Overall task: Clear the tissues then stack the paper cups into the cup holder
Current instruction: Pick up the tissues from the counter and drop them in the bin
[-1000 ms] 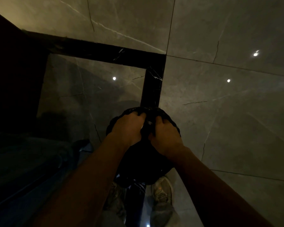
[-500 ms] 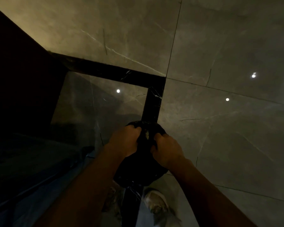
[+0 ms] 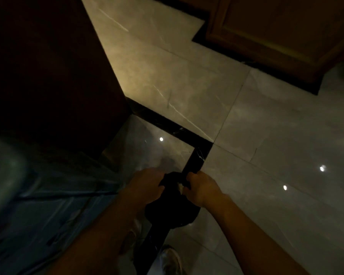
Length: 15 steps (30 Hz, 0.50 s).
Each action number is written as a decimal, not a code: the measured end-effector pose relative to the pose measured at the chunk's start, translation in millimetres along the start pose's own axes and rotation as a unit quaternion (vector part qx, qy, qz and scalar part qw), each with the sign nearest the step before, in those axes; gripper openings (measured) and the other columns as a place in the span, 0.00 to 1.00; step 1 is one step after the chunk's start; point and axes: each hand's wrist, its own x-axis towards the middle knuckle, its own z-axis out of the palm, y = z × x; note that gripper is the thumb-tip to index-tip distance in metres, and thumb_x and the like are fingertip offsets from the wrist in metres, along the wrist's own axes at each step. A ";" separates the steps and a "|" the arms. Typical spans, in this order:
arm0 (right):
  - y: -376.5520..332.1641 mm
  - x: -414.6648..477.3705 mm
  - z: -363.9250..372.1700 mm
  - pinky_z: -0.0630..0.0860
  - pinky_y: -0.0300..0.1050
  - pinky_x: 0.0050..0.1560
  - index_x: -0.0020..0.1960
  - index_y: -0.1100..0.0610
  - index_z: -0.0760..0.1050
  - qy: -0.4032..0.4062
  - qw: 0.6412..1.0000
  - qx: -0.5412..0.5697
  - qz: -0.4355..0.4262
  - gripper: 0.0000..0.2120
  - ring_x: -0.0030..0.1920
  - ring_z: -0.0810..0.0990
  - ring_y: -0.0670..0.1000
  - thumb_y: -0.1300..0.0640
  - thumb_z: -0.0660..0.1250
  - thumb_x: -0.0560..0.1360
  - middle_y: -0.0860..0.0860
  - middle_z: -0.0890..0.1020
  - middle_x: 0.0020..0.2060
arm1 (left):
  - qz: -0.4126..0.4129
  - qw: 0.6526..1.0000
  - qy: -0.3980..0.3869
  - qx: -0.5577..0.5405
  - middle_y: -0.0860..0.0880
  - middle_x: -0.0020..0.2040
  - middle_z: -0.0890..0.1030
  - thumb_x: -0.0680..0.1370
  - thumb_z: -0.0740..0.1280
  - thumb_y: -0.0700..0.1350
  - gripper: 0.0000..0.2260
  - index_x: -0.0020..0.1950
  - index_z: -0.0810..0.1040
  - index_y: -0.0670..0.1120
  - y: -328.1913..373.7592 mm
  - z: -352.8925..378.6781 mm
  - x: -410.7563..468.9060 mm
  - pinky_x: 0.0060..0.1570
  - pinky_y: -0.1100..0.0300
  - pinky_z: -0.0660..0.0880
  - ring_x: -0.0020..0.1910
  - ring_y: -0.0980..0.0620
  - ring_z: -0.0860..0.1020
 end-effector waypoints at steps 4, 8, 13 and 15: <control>-40.4 -51.3 -55.3 0.78 0.52 0.56 0.67 0.59 0.73 0.015 0.996 -0.060 -0.058 0.23 0.59 0.78 0.61 0.45 0.65 0.79 0.61 0.76 0.62 | -0.046 0.997 0.037 -0.041 0.39 0.67 0.80 0.83 0.68 0.50 0.17 0.68 0.78 0.43 6.2 -48.7 -72.8 0.63 0.50 0.75 0.67 0.38 0.79; -87.6 -106.9 -104.0 0.77 0.51 0.59 0.71 0.56 0.71 0.026 0.986 -0.115 -0.114 0.26 0.62 0.78 0.60 0.43 0.65 0.78 0.60 0.76 0.65 | -0.087 0.991 0.071 -0.069 0.43 0.76 0.74 0.84 0.67 0.53 0.24 0.79 0.70 0.48 14.3 -102.2 -150.4 0.72 0.53 0.71 0.75 0.42 0.74; -147.3 -172.1 -153.7 0.76 0.51 0.62 0.71 0.54 0.71 0.006 0.977 -0.134 -0.164 0.27 0.64 0.77 0.59 0.42 0.66 0.77 0.58 0.77 0.67 | -0.113 0.980 0.135 -0.096 0.41 0.73 0.77 0.83 0.68 0.53 0.24 0.77 0.72 0.46 24.6 -163.1 -244.8 0.67 0.52 0.72 0.72 0.40 0.75; -169.0 -198.3 -171.2 0.75 0.50 0.63 0.73 0.52 0.70 0.003 0.976 -0.127 -0.176 0.28 0.66 0.76 0.59 0.41 0.66 0.77 0.58 0.75 0.69 | -0.117 0.973 0.164 -0.113 0.41 0.70 0.78 0.83 0.68 0.52 0.20 0.73 0.75 0.46 30.0 -181.7 -280.0 0.64 0.53 0.73 0.70 0.41 0.76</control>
